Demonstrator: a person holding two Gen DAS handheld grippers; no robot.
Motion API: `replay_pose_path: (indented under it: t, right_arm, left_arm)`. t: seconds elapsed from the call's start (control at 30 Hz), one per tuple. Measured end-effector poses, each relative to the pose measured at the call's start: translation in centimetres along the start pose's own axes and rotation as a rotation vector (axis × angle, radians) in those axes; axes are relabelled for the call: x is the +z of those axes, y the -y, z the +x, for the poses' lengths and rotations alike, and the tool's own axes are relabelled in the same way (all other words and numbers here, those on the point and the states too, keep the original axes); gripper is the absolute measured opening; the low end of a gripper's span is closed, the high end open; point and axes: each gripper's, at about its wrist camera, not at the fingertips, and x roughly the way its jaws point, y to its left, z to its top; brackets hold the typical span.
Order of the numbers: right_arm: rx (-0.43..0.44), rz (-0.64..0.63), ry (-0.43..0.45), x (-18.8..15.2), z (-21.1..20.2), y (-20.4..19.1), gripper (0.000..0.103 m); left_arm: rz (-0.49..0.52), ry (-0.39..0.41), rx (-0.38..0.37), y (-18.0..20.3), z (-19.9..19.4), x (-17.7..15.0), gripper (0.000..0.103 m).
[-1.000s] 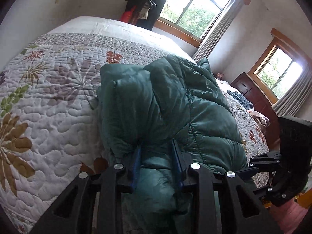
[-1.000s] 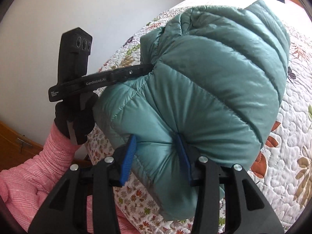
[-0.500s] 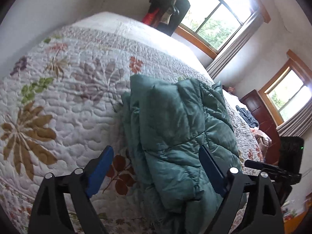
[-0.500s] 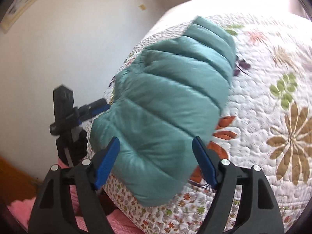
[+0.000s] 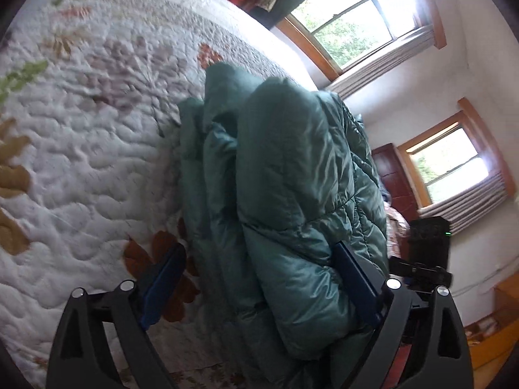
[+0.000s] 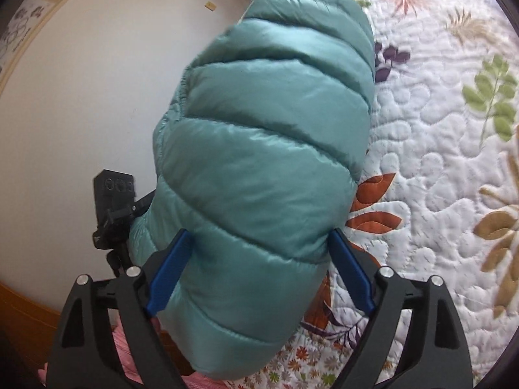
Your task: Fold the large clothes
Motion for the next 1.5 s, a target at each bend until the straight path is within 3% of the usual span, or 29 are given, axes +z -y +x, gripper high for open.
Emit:
replay_pose_path:
  t: [0.13,0.33,0.5,0.67,0.83,1.03,1.23,1.37,1.5]
  right_arm:
    - [0.071,0.06,-0.021,0.6,1.8,1.6,0.092]
    - [0.137,0.077,-0.034,1.0,4.1,2.2,0.089]
    - [0.141,0.038,-0.006,0.7,2.4,1.8,0.053]
    - [0.059,-0.069,0.054,0.7,-1.4,0.6,0.047]
    - [-0.003,-0.136,0.11,1.2,-7.0,0.3,0.047]
    - [-0.049,-0.122,0.142,3.0,-11.0,3.3,0.049]
    - [-0.064,0.011,0.091,3.5,-8.8,10.1,0.056]
    - [0.004,0.038,0.103,2.7,-7.8,12.0,0.063]
    - [-0.035,0.034,0.114,2.3,-8.1,11.9,0.072]
  left_arm:
    - [-0.064,-0.046,-0.104,-1.5,2.1,0.0,0.1]
    - [-0.017,-0.024,-0.101,-0.3,2.8,-0.4,0.098]
    - [-0.02,-0.005,-0.147,0.6,3.1,-0.9,0.062]
    - [0.026,-0.002,-0.162,3.6,4.3,-0.5,0.05]
    - [0.08,-0.005,-0.212,8.3,6.4,0.5,0.049]
    - [0.157,0.022,-0.203,12.7,10.5,1.9,0.049]
    - [0.108,-0.014,-0.148,10.5,15.7,1.7,0.05]
    - [0.119,-0.01,-0.135,9.2,15.2,1.0,0.057]
    - [0.137,0.002,-0.063,9.7,14.1,0.5,0.07]
